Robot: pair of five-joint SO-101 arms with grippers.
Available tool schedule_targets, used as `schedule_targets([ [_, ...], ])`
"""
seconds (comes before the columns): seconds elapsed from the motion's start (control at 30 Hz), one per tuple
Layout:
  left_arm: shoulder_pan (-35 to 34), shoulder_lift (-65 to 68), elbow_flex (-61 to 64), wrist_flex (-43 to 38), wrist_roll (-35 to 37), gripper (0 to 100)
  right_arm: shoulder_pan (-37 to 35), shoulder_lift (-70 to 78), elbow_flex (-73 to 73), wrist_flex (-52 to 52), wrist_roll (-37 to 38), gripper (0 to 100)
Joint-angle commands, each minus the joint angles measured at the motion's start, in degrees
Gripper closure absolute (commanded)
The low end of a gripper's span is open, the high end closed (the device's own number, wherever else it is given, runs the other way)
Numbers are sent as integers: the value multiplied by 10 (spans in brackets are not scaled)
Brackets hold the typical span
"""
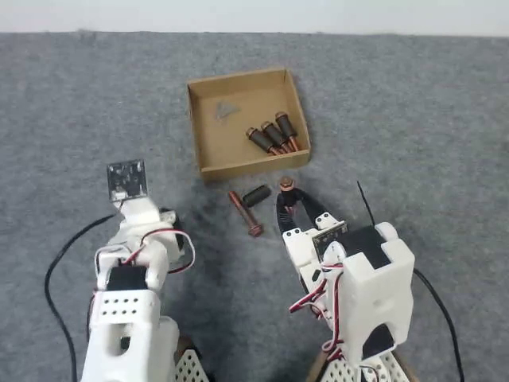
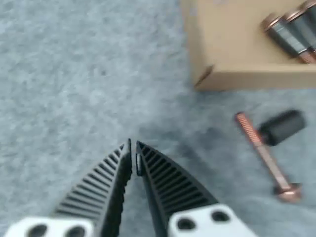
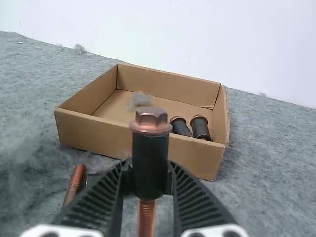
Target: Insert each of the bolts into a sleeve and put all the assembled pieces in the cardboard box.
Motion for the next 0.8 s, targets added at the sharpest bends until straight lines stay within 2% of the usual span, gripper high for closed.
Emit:
schedule_targets([
  [0.0, -26, -19, -2, -40, -16, 990, 10, -33, -1, -17, 5, 992],
  [0.2, -27, -62, 34, -33, -19, 990, 10, -33, -3, -17, 5, 992],
  [0.4, 3, -165, 100, -29, -21, 990, 15, -33, -25, -17, 5, 992],
  [0.5, 5, -204, 101, 25, -30, 990, 43, -33, -39, -17, 5, 992],
  [0.57, 6, -225, 101, 55, -63, 990, 54, -33, -45, -17, 5, 992],
  [0.77, 4, -251, 101, 91, -91, 990, 48, -44, -53, -12, 5, 992],
])
